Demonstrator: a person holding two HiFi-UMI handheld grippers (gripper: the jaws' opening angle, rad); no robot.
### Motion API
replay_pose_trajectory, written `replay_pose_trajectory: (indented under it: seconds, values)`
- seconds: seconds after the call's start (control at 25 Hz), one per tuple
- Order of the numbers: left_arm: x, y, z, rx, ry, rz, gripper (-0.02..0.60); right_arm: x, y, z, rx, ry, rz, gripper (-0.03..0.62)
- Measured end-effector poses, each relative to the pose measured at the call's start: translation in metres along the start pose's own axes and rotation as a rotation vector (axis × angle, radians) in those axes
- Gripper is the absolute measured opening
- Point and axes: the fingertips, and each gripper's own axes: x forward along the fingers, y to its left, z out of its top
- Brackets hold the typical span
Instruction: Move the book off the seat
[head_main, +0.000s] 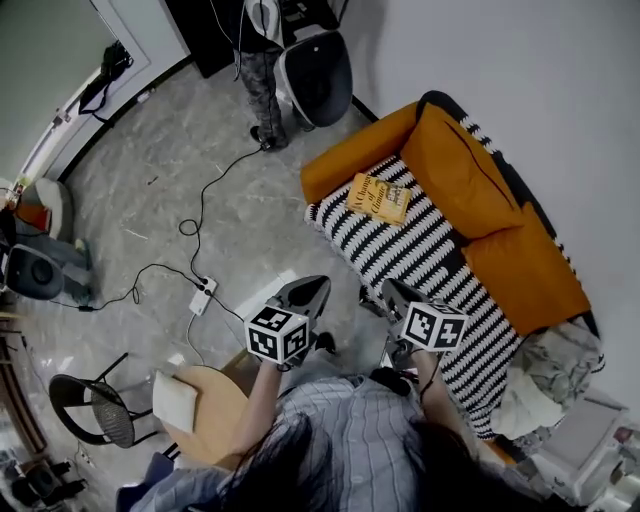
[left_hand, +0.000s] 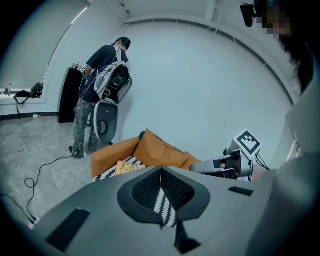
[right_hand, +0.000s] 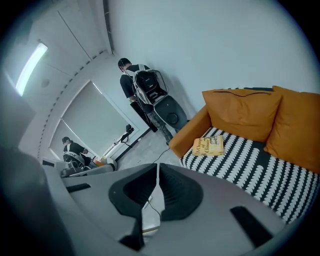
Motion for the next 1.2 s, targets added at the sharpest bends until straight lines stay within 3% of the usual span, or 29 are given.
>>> replay_pose_trajectory:
  seconds: [0.36, 0.56, 0.8, 1.2]
  values:
    - [0.091, 0.038, 0.055, 0.067, 0.011, 0.143, 0.011, 0.047, -0.093, 0.088, -0.015, 0.062, -0.008, 0.028]
    - [0.141, 0.064, 0.064, 0.018, 0.027, 0.158, 0.011, 0.086, -0.147, 0.110, -0.033, 0.124, -0.017, 0.028]
    - [0.196, 0.100, 0.044, -0.038, 0.087, 0.174, 0.011, 0.139, -0.204, 0.119, -0.064, 0.196, -0.027, 0.028]
    - [0.301, 0.155, -0.019, -0.090, 0.238, 0.125, 0.011, 0.232, -0.298, 0.108, -0.104, 0.258, -0.079, 0.028]
